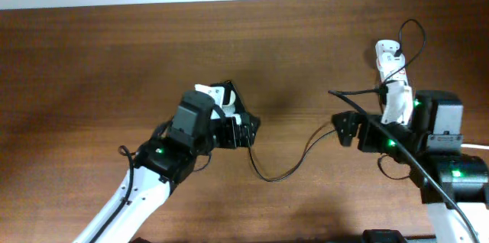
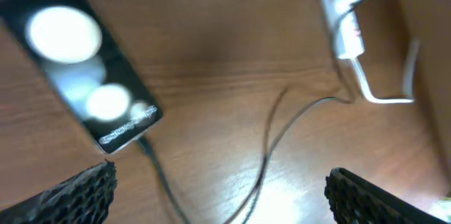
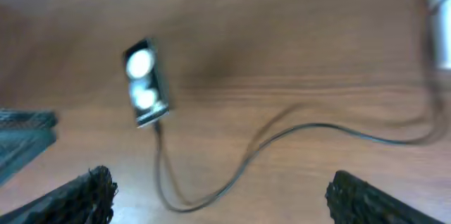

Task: Plug charger to phone and switch on socket
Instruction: 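Move the right gripper over the power strip's orange switch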

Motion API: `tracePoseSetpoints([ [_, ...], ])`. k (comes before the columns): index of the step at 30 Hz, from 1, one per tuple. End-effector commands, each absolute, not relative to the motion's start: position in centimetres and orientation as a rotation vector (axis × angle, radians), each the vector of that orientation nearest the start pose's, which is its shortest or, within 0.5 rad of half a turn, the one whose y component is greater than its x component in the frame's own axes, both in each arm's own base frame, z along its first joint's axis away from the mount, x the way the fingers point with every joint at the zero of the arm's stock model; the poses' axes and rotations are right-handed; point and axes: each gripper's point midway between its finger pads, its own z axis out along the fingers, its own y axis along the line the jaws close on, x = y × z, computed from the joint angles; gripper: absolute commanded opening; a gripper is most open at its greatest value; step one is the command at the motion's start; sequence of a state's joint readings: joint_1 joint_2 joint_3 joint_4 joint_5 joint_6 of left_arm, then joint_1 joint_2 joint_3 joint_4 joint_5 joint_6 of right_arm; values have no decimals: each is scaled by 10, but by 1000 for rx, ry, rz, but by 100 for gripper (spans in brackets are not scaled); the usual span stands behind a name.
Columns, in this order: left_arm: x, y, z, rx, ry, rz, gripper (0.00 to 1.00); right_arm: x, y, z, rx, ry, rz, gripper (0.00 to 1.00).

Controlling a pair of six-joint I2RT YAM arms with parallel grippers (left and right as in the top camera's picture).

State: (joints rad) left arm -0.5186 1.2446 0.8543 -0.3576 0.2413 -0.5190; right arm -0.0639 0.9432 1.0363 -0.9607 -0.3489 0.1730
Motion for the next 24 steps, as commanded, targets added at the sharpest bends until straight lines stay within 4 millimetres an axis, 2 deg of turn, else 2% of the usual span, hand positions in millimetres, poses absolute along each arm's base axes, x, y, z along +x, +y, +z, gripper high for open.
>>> tracePoseSetpoints([
  [1,293,-205,157,128,2429,-635,99,260,-8,247,263,2387,116,99],
  [5,291,-203,155,126,2442,-626,99,258,-11,240,315,2419,106,99],
  [12,289,-202,152,126,2457,-619,99,268,-12,218,390,2502,120,99],
  [15,289,-202,152,126,2457,-619,99,273,-12,220,394,2486,123,99],
  [18,289,-202,152,126,2457,-619,99,281,-21,222,469,2450,124,99],
  [20,289,-202,152,126,2457,-619,99,288,-37,214,544,2453,108,77],
  [21,289,-202,152,126,2457,-619,99,291,-42,212,568,2449,115,70],
  [23,289,-202,152,126,2457,-619,99,302,-68,210,720,2412,106,17],
  [24,289,-202,152,126,2457,-619,99,309,-81,214,762,2390,91,4],
])
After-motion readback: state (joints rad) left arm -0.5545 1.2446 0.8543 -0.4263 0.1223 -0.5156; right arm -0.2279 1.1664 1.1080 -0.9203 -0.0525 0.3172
